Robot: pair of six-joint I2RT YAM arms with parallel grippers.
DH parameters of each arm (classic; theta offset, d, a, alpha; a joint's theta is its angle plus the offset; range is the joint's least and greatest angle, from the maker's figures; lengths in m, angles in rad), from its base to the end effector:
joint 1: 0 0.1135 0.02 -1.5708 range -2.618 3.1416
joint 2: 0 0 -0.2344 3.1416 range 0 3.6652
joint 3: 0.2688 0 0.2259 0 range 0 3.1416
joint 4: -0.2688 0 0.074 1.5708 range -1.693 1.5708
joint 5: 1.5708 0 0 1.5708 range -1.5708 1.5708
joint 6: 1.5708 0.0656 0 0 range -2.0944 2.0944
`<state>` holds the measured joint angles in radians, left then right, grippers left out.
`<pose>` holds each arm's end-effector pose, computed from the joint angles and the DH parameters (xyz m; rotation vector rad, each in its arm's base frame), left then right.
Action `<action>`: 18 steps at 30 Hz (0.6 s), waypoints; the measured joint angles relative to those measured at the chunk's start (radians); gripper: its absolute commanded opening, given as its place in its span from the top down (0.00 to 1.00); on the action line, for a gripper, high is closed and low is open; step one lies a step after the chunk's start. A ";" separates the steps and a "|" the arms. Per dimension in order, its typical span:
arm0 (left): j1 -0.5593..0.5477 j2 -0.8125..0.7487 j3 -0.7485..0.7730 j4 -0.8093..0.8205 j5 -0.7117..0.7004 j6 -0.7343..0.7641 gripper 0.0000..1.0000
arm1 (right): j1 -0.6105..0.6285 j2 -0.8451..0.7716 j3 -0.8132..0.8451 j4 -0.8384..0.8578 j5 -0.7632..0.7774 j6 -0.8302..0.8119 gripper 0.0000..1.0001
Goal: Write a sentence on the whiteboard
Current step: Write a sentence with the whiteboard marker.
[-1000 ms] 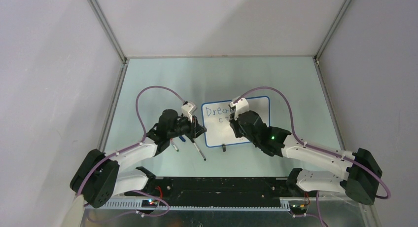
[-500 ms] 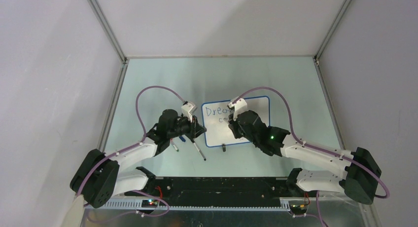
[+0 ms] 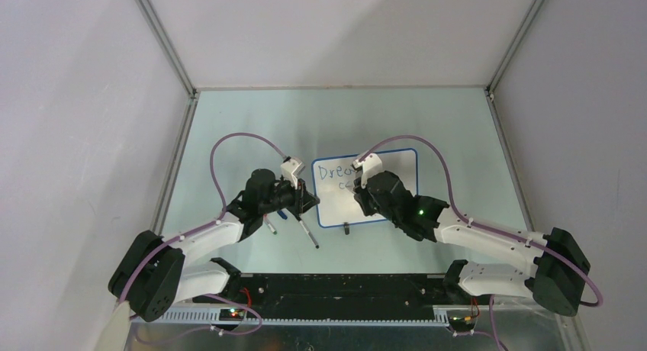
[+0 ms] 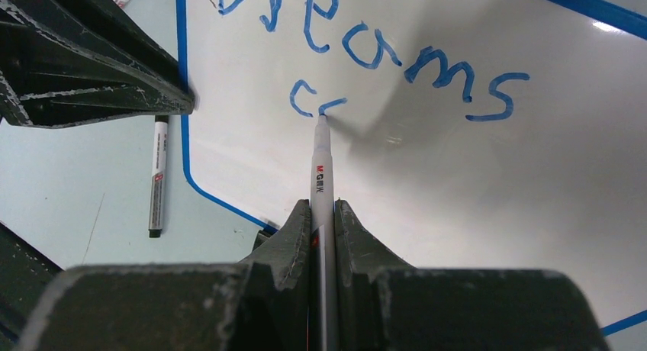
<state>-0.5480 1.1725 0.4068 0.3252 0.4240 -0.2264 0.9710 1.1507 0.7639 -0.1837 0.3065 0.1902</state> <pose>0.1982 -0.1526 0.1648 0.6108 1.9996 -0.9089 0.1652 0.2065 0.2272 -0.6429 2.0338 0.3626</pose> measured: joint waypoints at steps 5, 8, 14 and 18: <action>0.000 0.000 0.000 0.000 0.000 0.000 0.75 | -0.001 -0.005 0.000 -0.019 0.001 0.000 1.00; 0.000 0.000 0.000 0.000 0.000 0.000 0.75 | -0.005 -0.009 0.000 -0.027 0.001 0.001 1.00; 0.000 0.000 0.000 0.000 -0.002 0.000 0.75 | -0.013 -0.011 0.000 -0.029 0.003 0.005 1.00; 0.000 0.000 0.000 0.000 -0.002 0.000 0.75 | -0.017 -0.011 0.004 -0.030 0.005 0.013 1.00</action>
<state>-0.5480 1.1725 0.4068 0.3252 0.4217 -0.2264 0.9543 1.1393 0.7677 -0.2138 0.3111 0.2035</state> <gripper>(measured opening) 0.254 0.145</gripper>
